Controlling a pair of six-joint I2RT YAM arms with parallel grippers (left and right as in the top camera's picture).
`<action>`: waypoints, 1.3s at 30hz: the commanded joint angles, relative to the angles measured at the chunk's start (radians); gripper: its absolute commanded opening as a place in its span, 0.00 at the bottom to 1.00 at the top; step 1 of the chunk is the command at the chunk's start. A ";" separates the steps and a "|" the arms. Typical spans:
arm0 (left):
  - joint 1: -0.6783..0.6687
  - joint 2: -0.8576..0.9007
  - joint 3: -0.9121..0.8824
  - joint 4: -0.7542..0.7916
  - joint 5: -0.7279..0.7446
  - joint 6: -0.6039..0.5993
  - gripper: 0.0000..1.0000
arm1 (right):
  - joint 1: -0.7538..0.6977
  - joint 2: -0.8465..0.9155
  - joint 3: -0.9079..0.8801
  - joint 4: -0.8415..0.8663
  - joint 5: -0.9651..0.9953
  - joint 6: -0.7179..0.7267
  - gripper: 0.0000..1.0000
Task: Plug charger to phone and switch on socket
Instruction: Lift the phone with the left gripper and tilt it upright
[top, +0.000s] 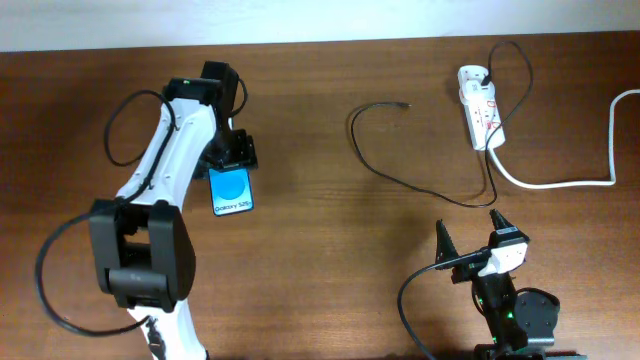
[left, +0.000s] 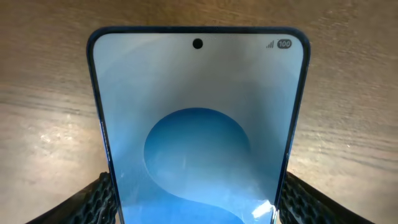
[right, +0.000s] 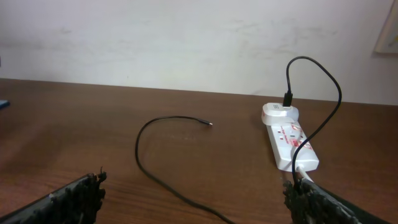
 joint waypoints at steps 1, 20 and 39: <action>0.002 -0.156 0.040 -0.039 0.013 -0.006 0.44 | -0.005 -0.007 -0.005 -0.006 0.009 0.012 0.98; 0.002 -0.840 0.040 -0.327 0.195 -0.006 0.44 | -0.005 -0.007 -0.005 -0.006 0.009 0.012 0.98; 0.002 -0.800 0.028 -0.282 0.195 -0.148 0.47 | -0.003 -0.007 -0.005 0.005 -0.712 0.795 0.98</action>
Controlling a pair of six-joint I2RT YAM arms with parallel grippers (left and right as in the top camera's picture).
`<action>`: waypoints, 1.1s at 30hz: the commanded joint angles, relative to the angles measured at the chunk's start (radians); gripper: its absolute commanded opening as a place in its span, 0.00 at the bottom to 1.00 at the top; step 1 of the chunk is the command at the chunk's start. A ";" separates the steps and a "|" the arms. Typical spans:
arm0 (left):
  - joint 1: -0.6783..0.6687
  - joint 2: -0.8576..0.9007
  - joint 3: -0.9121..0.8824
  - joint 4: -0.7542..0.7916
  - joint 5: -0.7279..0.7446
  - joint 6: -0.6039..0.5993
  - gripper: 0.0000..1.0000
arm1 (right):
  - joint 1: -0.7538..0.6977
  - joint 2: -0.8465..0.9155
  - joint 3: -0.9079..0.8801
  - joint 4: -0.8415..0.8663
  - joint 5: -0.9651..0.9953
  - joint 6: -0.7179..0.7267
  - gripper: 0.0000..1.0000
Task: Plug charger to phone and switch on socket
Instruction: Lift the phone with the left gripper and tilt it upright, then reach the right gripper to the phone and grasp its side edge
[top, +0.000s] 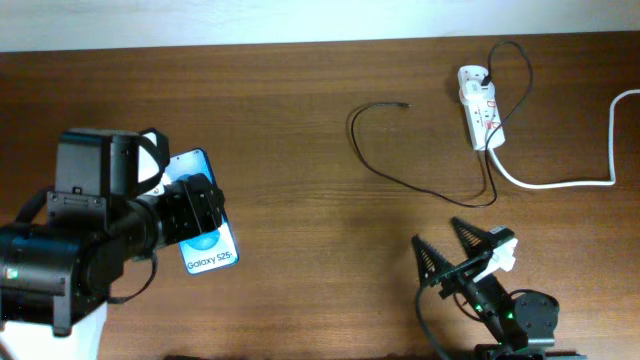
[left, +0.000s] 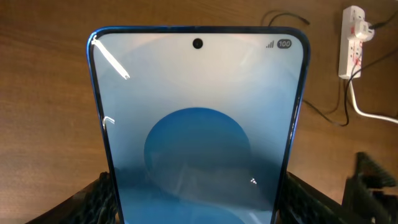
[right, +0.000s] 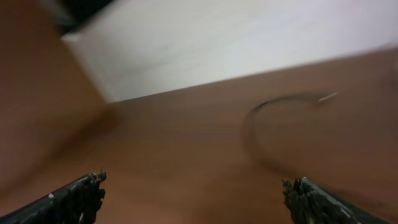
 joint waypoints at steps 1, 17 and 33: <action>0.002 0.038 0.009 0.025 0.014 -0.054 0.47 | -0.003 -0.007 -0.005 -0.006 -0.405 0.399 0.99; 0.002 0.256 0.009 0.134 0.181 -0.107 0.47 | -0.003 -0.007 -0.005 0.071 -0.411 0.558 0.98; -0.164 0.354 0.009 0.260 0.175 -0.213 0.47 | 0.254 0.006 -0.005 -0.021 -0.167 0.299 0.98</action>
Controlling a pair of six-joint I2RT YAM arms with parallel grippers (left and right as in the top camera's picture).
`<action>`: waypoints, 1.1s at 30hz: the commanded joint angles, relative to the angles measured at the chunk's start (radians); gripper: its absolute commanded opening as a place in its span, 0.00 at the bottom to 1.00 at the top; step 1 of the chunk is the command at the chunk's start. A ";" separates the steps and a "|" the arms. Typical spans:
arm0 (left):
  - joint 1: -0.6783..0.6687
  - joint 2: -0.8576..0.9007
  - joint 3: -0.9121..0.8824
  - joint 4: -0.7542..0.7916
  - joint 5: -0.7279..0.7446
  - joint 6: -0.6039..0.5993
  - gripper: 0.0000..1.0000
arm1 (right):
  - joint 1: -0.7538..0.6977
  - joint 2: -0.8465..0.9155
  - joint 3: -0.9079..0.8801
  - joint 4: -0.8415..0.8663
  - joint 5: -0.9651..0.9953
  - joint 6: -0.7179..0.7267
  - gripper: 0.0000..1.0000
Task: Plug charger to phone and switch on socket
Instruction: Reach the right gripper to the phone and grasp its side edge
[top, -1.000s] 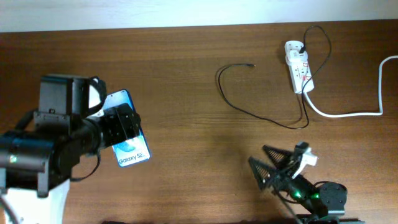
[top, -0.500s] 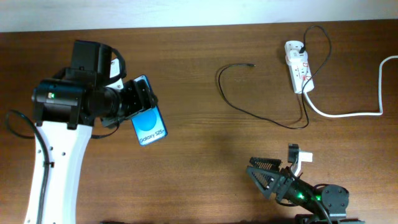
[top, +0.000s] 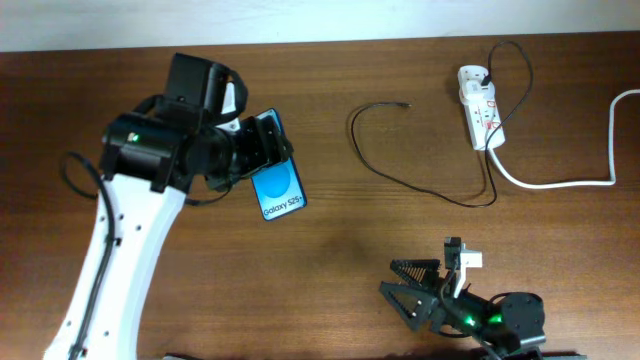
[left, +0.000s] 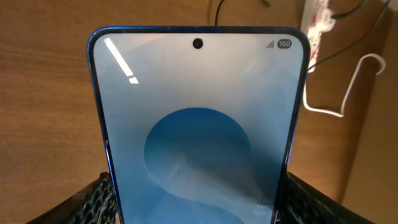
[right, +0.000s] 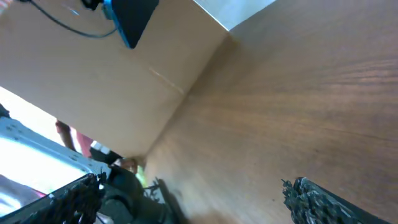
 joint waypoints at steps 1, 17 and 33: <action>-0.017 0.036 0.009 0.003 0.008 -0.014 0.47 | 0.051 0.014 -0.005 0.008 0.149 -0.079 0.98; -0.017 0.071 0.009 0.031 -0.007 -0.014 0.49 | 0.060 0.813 0.326 0.196 0.100 -0.211 0.98; -0.046 0.164 0.009 0.184 -0.005 -0.327 0.48 | 0.328 1.019 0.369 0.726 0.450 -0.113 0.98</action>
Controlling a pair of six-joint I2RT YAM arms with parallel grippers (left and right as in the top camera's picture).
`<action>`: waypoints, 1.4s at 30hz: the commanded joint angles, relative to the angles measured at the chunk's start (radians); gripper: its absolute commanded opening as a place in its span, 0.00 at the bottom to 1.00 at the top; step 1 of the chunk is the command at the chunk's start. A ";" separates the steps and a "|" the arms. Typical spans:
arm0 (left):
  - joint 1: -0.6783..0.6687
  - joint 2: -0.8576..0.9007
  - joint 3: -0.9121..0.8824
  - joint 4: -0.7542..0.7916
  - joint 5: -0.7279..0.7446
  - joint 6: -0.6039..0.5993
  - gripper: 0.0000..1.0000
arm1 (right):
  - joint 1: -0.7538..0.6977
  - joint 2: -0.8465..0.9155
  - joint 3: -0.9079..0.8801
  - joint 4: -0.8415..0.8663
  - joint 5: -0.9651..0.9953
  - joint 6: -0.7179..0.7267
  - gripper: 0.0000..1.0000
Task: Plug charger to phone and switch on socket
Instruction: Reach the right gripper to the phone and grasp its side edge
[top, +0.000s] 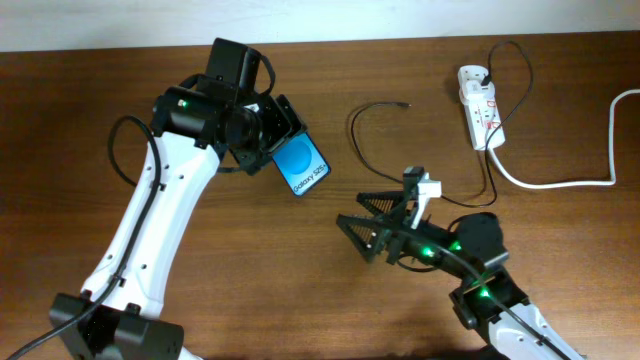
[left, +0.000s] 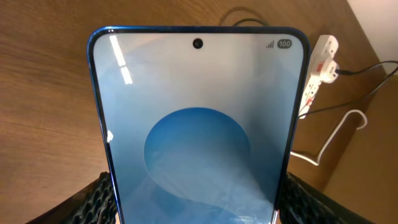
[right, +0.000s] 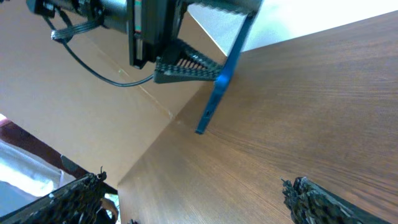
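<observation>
My left gripper (top: 283, 148) is shut on a blue-screened phone (top: 303, 168), holding it tilted above the table left of centre. The phone (left: 198, 124) fills the left wrist view, with the pads (left: 93, 200) on its two sides. My right gripper (top: 368, 222) stands open just right of the phone, pointing at it, with nothing between its fingers. In the right wrist view the phone (right: 217, 93) shows edge-on. The black charger cable (top: 356, 135) lies loose, its free tip (top: 405, 104) at the back centre. It runs to the white power strip (top: 481, 115).
A thick white cord (top: 560, 182) leaves the power strip toward the right edge. The black cable loops across the table between the strip and my right arm. The power strip (left: 317, 65) and white cord (left: 336, 134) show behind the phone.
The left gripper has carried the phone a little to the right and back. The right gripper has come from the table's front edge up to the centre, close to the phone.
The left gripper was shut on the phone at the table's left while the right arm sat parked at the front. Then the phone was held high on the left and the right gripper had turned leftward. Then the phone was nearer the centre, and now both grippers meet there.
</observation>
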 joint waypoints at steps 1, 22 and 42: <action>-0.024 -0.007 0.010 0.020 0.010 -0.042 0.47 | 0.092 0.056 0.015 0.121 0.200 0.008 0.98; -0.080 -0.007 0.010 0.026 -0.005 -0.042 0.47 | 0.153 0.462 0.146 0.555 0.370 0.242 0.86; -0.137 -0.007 0.010 0.043 -0.072 -0.061 0.49 | 0.243 0.463 0.147 0.455 0.573 0.282 0.54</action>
